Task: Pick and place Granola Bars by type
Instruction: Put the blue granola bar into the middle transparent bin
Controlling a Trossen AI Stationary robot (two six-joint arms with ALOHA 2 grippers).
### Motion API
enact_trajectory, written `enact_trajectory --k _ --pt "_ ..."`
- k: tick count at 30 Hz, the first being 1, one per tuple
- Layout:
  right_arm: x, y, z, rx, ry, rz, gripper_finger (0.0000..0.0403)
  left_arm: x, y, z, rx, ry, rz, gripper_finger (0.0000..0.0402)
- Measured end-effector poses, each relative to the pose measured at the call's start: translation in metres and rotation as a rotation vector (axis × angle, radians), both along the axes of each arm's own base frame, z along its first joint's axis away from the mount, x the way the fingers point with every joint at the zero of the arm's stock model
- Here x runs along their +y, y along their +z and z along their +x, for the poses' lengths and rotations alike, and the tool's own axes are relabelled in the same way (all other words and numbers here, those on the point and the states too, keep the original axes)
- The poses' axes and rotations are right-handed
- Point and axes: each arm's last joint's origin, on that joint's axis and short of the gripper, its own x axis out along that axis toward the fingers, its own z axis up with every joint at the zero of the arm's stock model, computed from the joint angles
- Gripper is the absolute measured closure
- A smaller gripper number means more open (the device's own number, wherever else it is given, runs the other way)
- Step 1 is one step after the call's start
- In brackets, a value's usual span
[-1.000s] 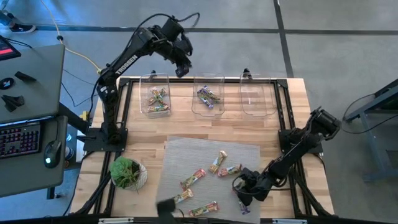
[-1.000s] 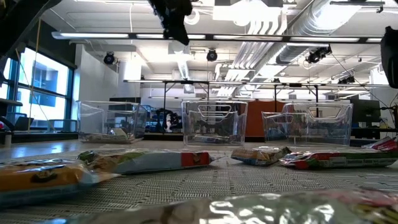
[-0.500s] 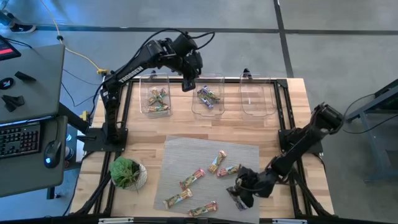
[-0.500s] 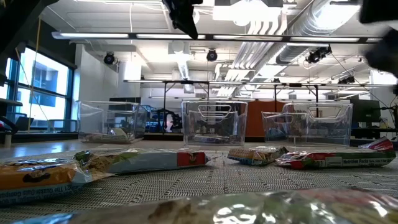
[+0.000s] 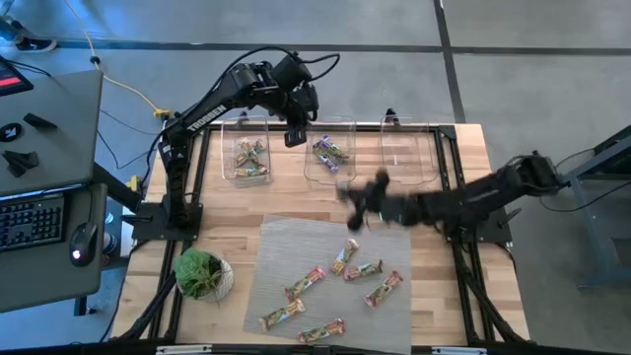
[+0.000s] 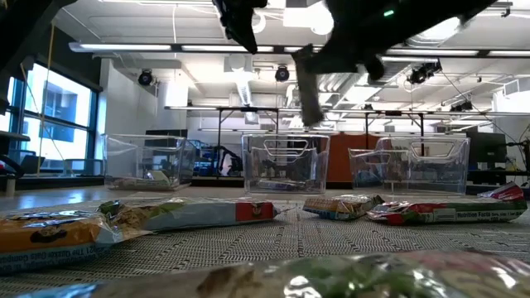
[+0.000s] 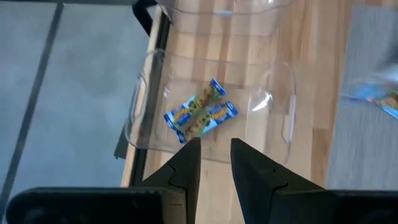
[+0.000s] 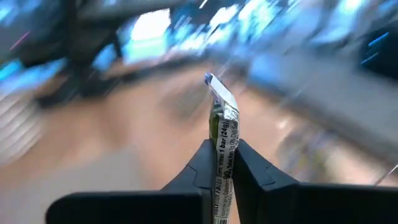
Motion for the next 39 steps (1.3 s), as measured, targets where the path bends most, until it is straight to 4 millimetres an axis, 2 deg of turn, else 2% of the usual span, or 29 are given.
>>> enact_trajectory --k 4,6,9,13,18,23,26,31,39 --pt "-0.062 0.023 0.006 -0.203 -0.153 -0.072 0.0386 -0.001 -0.002 -0.003 0.032 -0.003 -0.020 0.0318" --pt "-0.090 0.028 0.002 -0.240 -0.218 -0.095 0.0386 -0.002 -0.002 -0.003 0.039 -0.003 -0.024 0.0318" --pt "-0.128 0.015 -0.003 -0.188 -0.251 -0.040 0.0390 -0.002 -0.002 -0.003 0.036 -0.003 -0.022 0.0318" --pt "-0.158 -0.011 -0.001 -0.165 -0.149 0.129 0.0391 -0.001 -0.001 -0.002 0.022 -0.003 -0.015 0.0318" --pt "-0.180 -0.031 0.013 -0.055 -0.161 0.145 0.0392 0.000 0.000 0.000 0.002 -0.003 -0.005 0.0318" --pt "-0.197 -0.036 0.033 0.151 -0.148 0.162 0.0392 0.000 0.000 0.000 0.000 -0.002 -0.005 0.0318" --pt "-0.205 -0.038 0.044 0.207 -0.124 0.151 0.0383 0.000 0.000 0.000 0.000 0.000 -0.006 0.0318" --pt "-0.212 -0.043 0.056 0.223 -0.120 0.152 0.0356 0.000 0.000 0.000 -0.004 0.022 -0.022 0.0318" --pt "-0.212 -0.044 0.057 0.238 -0.113 0.137 0.0319 -0.001 -0.001 0.000 -0.014 0.022 -0.061 0.0318"
